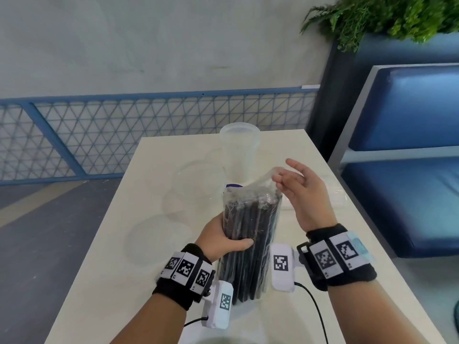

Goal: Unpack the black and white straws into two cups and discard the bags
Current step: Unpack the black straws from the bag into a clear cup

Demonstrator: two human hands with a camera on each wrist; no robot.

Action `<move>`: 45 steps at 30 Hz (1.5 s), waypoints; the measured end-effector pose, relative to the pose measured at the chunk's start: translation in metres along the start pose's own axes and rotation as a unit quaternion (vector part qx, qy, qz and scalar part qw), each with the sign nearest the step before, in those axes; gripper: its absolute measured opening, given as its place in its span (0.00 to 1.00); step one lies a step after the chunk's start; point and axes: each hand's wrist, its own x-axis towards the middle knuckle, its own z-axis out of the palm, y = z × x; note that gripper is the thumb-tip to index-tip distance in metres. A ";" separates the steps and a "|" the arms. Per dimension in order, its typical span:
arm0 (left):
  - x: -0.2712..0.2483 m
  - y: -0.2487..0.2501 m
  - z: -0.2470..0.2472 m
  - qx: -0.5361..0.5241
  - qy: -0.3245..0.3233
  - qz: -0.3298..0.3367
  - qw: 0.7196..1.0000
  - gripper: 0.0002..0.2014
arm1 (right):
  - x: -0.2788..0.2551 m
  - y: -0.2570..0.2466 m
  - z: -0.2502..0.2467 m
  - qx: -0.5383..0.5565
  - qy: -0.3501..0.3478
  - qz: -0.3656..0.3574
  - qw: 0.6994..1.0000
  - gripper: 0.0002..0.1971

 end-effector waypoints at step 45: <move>-0.053 -0.032 -0.102 -0.007 0.040 0.025 0.999 0.29 | -0.030 -0.003 0.124 -0.475 -0.368 -0.238 0.763 0.19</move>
